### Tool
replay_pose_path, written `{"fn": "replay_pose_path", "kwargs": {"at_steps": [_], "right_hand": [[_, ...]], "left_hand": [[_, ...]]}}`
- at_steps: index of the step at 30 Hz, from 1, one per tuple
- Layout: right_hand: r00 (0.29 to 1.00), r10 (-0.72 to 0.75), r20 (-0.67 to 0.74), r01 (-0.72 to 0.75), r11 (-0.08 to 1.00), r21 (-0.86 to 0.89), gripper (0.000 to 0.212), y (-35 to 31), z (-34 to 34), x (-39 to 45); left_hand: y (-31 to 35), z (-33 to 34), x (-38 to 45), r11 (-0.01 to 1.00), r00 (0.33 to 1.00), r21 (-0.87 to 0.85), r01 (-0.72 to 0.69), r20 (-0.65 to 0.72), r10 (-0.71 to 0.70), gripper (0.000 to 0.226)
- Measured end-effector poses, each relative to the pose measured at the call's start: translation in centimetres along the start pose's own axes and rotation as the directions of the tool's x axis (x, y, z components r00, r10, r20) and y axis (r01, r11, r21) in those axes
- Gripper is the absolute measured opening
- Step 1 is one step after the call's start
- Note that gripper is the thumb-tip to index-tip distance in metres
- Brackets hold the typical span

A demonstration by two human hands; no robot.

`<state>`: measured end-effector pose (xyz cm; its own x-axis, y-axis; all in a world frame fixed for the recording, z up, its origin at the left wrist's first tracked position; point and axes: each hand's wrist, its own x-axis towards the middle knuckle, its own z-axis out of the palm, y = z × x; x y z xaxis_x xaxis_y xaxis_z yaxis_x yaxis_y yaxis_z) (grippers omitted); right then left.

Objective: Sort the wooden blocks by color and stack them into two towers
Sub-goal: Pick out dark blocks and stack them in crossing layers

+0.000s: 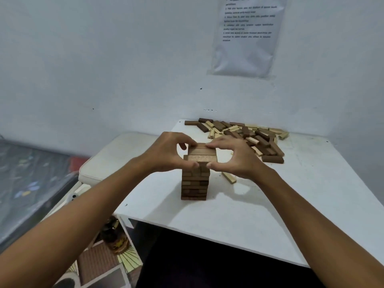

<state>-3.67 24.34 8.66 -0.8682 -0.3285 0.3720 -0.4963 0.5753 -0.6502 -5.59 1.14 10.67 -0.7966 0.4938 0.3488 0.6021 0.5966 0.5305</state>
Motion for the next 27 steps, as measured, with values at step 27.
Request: {"fn": "replay_pose_path", "kwargs": {"at_steps": [27], "right_hand": [[0.996, 0.051, 0.071, -0.057, 0.995, 0.082, 0.061, 1.2, 2.6, 0.8]], "left_hand": [[-3.0, 1.1, -0.7, 0.998, 0.998, -0.029, 0.059, 0.028, -0.058, 0.074]]}}
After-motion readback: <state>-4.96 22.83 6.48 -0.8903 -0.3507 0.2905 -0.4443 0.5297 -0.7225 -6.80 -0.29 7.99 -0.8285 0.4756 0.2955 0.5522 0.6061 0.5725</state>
